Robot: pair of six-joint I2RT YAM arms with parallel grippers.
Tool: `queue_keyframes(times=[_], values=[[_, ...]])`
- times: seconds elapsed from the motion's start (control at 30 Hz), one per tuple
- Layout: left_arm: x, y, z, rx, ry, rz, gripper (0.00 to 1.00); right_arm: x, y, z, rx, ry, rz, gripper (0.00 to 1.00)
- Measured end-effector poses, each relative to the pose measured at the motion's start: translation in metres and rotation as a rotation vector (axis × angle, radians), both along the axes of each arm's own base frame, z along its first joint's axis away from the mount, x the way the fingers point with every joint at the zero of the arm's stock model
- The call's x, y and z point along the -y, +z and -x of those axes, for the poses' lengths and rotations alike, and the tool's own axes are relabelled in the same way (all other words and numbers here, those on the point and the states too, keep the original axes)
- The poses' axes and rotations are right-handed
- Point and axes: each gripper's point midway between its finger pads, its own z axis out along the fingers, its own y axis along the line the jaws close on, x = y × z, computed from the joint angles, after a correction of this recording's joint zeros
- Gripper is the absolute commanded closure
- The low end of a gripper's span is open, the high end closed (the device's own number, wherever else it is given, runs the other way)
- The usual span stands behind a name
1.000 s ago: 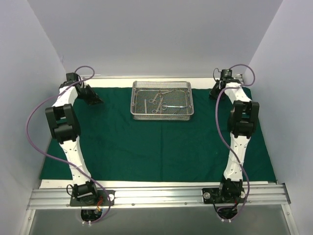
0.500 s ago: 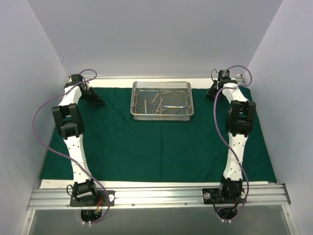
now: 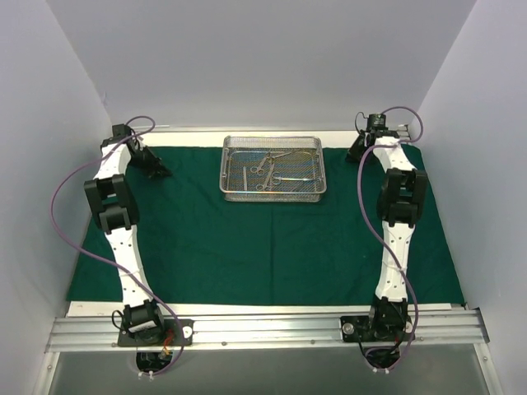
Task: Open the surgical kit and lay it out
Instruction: Smooth out the surgical kit at the center of the board, then pick up the container from the surgical kit.
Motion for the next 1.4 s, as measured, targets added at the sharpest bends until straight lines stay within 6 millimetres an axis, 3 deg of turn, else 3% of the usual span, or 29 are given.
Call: queue_keyframes(times=[0.2, 0.3, 0.4, 0.53, 0.63, 0.77, 0.87, 1.13, 1.27, 1.4], values=[[-0.004, 0.001, 0.005, -0.004, -0.005, -0.010, 0.79, 0.000, 0.002, 0.005, -0.023, 0.011, 0.007, 0.94], [-0.006, 0.005, 0.014, -0.010, -0.015, -0.033, 0.68, 0.001, 0.006, 0.005, -0.025, 0.022, 0.014, 0.82], [-0.006, 0.014, 0.023, -0.008, -0.026, -0.051, 0.56, 0.001, 0.015, 0.001, -0.009, 0.031, 0.020, 0.64], [0.000, 0.040, 0.026, 0.042, -0.044, -0.051, 0.40, 0.000, 0.029, 0.000, 0.010, 0.044, 0.024, 0.26], [0.012, 0.069, 0.024, 0.125, -0.075, -0.034, 0.35, -0.003, 0.049, 0.002, 0.035, 0.068, 0.027, 0.14], [0.049, 0.105, 0.015, 0.257, -0.150, 0.034, 0.34, -0.020, 0.081, 0.001, 0.092, 0.132, -0.005, 0.10], [0.083, 0.115, 0.010, 0.312, -0.220, 0.069, 0.34, -0.038, 0.097, 0.002, 0.122, 0.180, -0.028, 0.10], [0.175, 0.119, 0.015, 0.339, -0.377, 0.114, 0.35, -0.097, 0.099, 0.015, 0.111, 0.326, -0.059, 0.14], [0.197, 0.114, 0.010, 0.335, -0.406, 0.083, 0.36, -0.118, 0.095, 0.024, 0.092, 0.381, -0.053, 0.18], [0.203, 0.110, 0.006, 0.319, -0.407, 0.036, 0.36, -0.122, 0.087, 0.031, 0.065, 0.402, -0.041, 0.26]])
